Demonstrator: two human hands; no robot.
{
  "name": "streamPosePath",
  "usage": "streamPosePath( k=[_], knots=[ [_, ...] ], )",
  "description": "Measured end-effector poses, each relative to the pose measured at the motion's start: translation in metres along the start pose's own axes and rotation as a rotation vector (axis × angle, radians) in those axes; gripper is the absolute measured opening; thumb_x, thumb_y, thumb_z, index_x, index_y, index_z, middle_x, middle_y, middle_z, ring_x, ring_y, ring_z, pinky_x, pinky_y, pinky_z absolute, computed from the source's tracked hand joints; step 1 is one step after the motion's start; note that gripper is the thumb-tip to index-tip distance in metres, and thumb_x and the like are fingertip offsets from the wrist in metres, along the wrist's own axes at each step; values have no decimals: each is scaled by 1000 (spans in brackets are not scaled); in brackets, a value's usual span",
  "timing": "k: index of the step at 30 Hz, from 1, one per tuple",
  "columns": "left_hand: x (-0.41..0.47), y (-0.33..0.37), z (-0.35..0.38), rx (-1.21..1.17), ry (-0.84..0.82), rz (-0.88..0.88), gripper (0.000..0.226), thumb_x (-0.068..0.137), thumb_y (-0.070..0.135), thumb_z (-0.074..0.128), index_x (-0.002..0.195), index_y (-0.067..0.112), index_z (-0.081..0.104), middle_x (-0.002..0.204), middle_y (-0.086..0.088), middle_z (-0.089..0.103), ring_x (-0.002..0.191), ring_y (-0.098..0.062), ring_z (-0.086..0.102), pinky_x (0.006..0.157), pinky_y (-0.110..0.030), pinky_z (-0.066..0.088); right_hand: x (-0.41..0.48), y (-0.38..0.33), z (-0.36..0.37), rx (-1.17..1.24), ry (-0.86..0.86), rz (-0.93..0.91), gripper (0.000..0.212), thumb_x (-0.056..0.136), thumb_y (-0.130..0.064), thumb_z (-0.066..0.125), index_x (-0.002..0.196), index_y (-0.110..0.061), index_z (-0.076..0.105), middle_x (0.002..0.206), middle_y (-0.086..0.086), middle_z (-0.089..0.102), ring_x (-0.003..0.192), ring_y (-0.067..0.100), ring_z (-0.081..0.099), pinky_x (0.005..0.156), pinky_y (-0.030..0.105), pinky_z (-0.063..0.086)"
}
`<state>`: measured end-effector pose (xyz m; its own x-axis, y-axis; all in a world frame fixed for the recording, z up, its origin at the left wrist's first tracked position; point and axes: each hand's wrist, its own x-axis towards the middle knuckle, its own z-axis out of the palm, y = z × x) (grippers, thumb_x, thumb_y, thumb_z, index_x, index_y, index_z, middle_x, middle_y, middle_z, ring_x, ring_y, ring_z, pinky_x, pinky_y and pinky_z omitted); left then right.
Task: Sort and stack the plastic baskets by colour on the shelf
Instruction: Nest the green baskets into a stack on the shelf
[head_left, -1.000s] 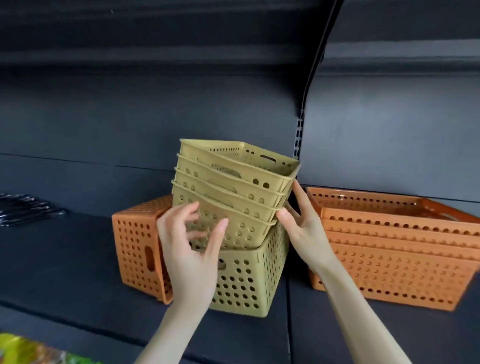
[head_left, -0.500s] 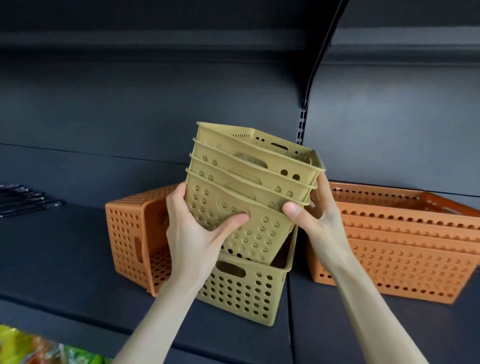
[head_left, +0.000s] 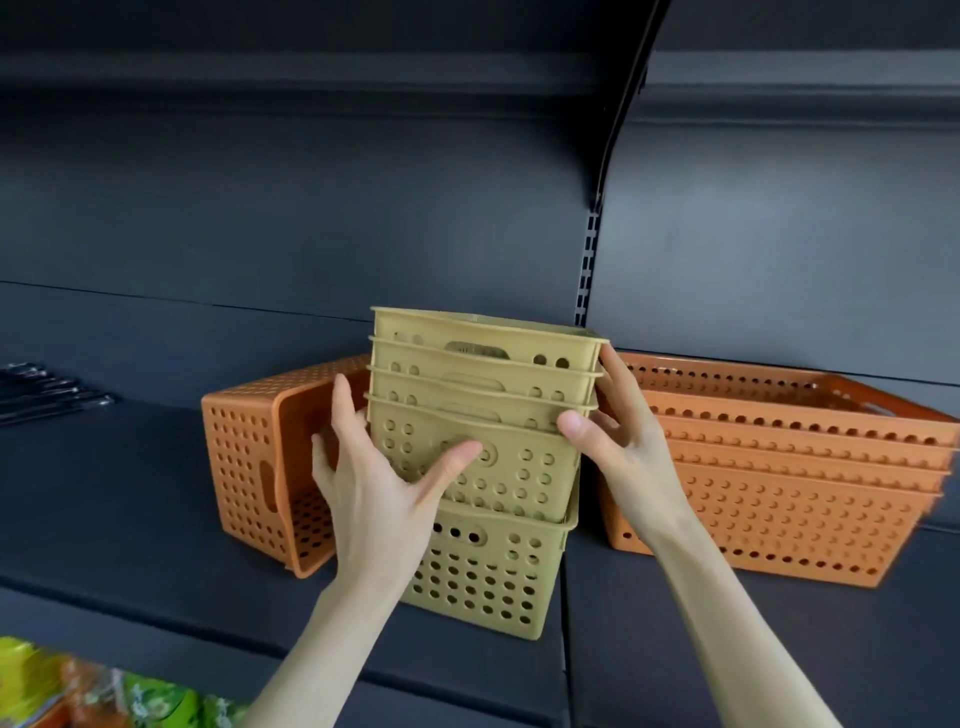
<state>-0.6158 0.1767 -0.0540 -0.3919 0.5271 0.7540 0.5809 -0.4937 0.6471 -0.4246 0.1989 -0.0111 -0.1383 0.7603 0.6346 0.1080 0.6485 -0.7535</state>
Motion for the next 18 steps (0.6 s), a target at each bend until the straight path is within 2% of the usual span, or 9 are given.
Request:
streamPosePath(
  k=[1,2,5,8,10,14,18],
  knots=[
    [-2,-1,1,12,-4,-2,108,64,83,47,146,22,10,138,-4,46,125,-6,32,112,-55,18,-1,0,1,-11,-7,12,97,61,-58,69,145,-37,26,139,-23,45,127,-5,43,100,15,40],
    [-6,-1,3,2,-10,-11,105,67,82,44,146,21,11,141,-5,40,126,-9,30,112,-54,20,-2,2,1,-30,-18,24,100,59,-62,71,145,-38,26,140,-23,44,129,-4,42,102,18,39],
    [-20,-8,9,-66,0,-59,101,73,78,45,147,20,8,145,-8,24,133,-17,25,110,-45,28,-13,9,5,-103,-40,59,103,58,-73,67,145,-42,21,148,-20,34,138,3,30,113,41,30],
    [-37,-13,14,-130,-10,-105,104,74,78,42,149,23,-5,152,-4,13,141,-14,16,114,-41,22,-27,16,12,-160,5,94,110,57,-74,63,146,-47,5,155,-19,7,144,1,4,118,42,14],
    [-41,-12,18,-146,5,-124,104,75,79,40,148,24,-9,154,0,9,142,-10,10,116,-42,18,-30,16,17,-115,-24,88,113,58,-76,64,144,-49,-4,157,-21,-4,144,1,-2,119,44,11],
    [-36,-7,24,-127,59,-169,100,75,74,43,148,26,-5,147,3,16,139,-14,17,112,-50,23,-28,20,25,-98,-72,17,107,69,-62,71,147,-43,-1,157,-8,19,144,13,18,113,52,27],
    [-35,-10,23,-143,61,-169,96,74,70,51,147,26,7,139,-4,26,132,-17,30,108,-46,32,-27,25,26,-115,-42,22,106,69,-65,69,147,-40,2,155,-6,24,142,12,24,112,50,30]
  ],
)
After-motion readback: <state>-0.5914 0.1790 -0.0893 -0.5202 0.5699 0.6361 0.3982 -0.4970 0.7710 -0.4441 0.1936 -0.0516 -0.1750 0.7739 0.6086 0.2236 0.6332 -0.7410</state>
